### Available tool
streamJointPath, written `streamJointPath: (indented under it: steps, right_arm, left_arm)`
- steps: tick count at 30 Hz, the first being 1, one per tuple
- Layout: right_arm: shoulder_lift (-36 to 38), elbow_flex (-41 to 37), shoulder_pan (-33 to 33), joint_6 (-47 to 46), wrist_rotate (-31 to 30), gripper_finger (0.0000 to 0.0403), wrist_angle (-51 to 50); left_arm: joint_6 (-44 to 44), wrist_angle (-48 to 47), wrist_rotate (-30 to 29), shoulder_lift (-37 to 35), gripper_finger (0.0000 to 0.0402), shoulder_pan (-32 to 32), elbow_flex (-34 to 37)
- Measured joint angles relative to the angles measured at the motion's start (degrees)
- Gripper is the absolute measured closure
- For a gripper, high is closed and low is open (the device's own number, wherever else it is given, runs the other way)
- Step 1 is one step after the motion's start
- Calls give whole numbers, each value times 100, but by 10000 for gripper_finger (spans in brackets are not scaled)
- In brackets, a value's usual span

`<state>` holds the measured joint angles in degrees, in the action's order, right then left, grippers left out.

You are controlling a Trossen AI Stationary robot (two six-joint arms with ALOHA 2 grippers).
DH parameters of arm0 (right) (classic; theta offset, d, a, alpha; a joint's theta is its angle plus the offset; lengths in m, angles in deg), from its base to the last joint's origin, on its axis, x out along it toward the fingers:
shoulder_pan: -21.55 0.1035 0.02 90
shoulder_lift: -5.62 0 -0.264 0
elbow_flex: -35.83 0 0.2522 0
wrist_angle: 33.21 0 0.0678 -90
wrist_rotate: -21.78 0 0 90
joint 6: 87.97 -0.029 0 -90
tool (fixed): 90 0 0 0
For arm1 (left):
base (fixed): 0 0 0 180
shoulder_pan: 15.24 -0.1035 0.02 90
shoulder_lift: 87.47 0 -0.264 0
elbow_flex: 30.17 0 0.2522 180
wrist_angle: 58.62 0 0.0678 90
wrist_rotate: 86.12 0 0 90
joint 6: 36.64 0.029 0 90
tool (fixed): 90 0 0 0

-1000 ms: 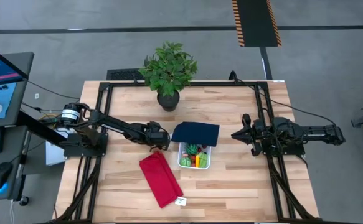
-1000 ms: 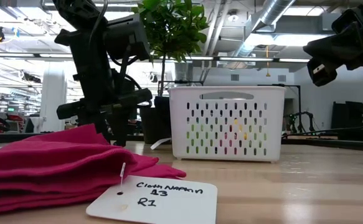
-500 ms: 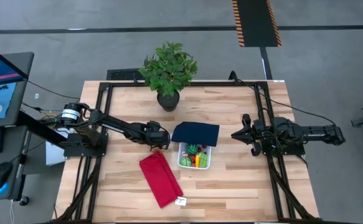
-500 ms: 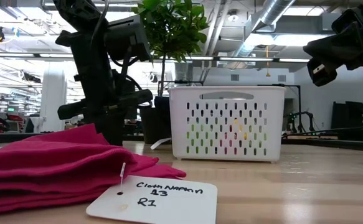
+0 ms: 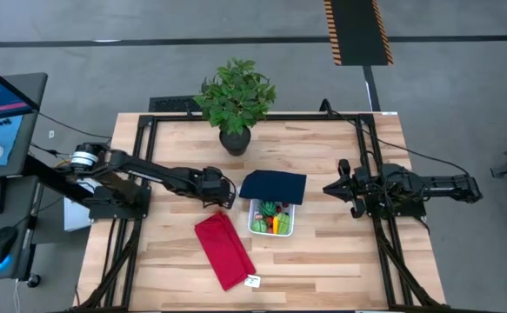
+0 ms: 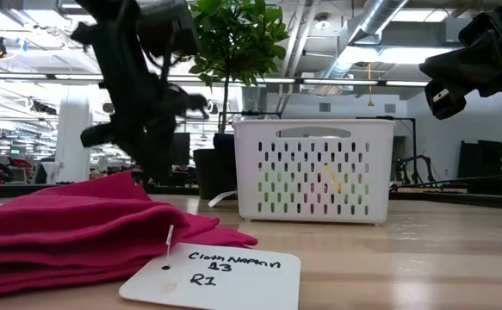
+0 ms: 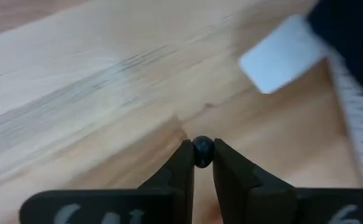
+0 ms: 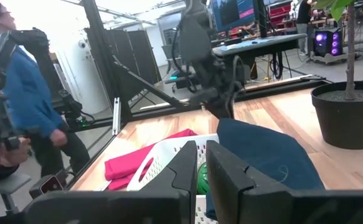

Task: Pick and placing Produce into tupperware
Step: Put the blueberry into the bin

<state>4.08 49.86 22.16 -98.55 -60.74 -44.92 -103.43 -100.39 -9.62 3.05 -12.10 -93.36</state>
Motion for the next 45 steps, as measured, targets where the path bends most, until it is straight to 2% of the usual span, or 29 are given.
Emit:
streamJointPath:
  steps: [5,9,20,29,34,40,45]
  right_arm:
    - [0,0,1,0,0,344,-2]
    - [0,0,1,1,0,344,-3]
    - [0,1,2,0,0,344,-2]
    - [0,0,0,1,0,344,-4]
    - [11,1,2,1,0,344,1]
    - [7,-1,0,1,0,344,-4]
    - [8,-1,0,1,-2,344,-2]
  left_arm:
    - [121,18,87,-477,368,177,-7]
    - [406,536,84,-657,361,367,-7]
    - [1525,2043,143,-611,359,978,-9]
    - [1346,2881,251,-277,359,1108,-92]
    - [1441,2393,362,229,358,1107,-712]
    - [1975,1490,393,962,358,1100,-1821]
    - [2011,693,361,1606,348,1086,-2649]
